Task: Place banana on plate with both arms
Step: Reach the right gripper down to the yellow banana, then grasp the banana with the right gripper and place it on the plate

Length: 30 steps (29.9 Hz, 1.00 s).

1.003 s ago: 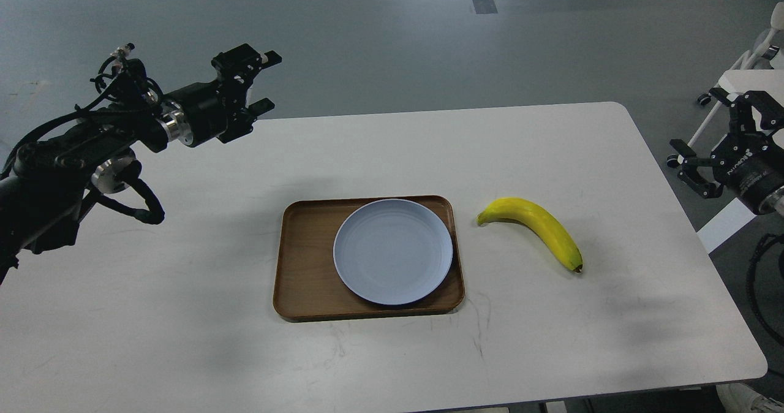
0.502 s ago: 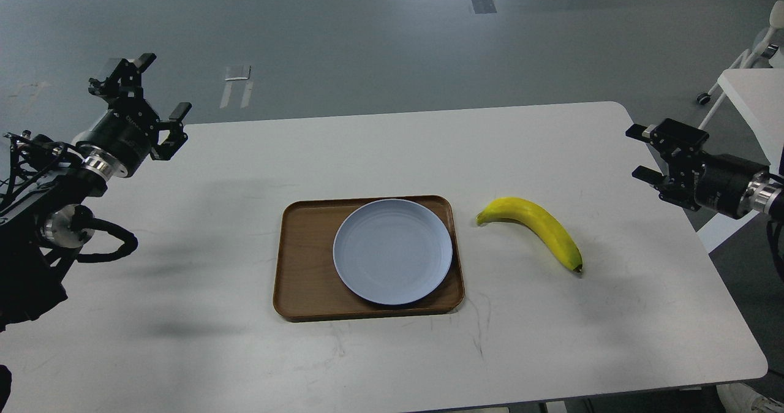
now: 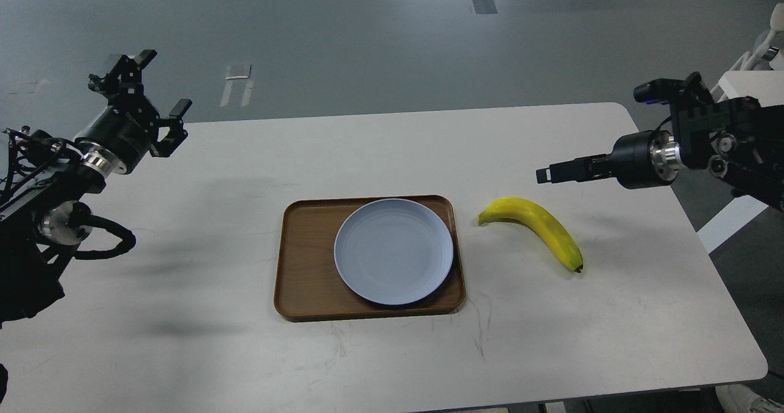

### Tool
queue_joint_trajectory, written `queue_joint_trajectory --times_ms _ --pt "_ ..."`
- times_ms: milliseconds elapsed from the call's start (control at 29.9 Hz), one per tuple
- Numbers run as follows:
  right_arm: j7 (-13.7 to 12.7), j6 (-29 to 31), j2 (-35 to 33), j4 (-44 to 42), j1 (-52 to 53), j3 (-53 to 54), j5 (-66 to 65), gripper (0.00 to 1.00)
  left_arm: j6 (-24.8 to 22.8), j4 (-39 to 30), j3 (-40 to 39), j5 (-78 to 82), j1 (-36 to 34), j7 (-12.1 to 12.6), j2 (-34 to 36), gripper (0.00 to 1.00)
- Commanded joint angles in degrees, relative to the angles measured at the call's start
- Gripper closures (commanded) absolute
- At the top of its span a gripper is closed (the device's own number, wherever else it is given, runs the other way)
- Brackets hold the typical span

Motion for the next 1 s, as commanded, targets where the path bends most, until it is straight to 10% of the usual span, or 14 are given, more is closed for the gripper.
queue_joint_trajectory --times_ms 0,468,635,970 --pt "-0.01 0.00 4.35 -2.92 0.95 -5.34 -2.65 0.02 0.01 -0.03 0.02 -0.02 0.02 0.00 0.07 0.00" --pt "-0.01 -1.63 5.41 -4.51 -1.60 -10.00 -4.33 0.11 0.01 -0.03 -0.07 -0.02 0.02 -0.17 0.33 0.00" --pt "-0.01 -1.81 5.32 -4.51 -1.95 -10.09 -4.33 0.55 0.01 -0.03 -0.07 -0.02 0.02 -0.22 0.77 0.00" --pt "-0.01 -3.92 4.89 -3.98 -2.48 -9.83 -3.97 1.00 0.01 -0.12 -0.24 -0.11 0.02 -0.22 1.65 0.00"
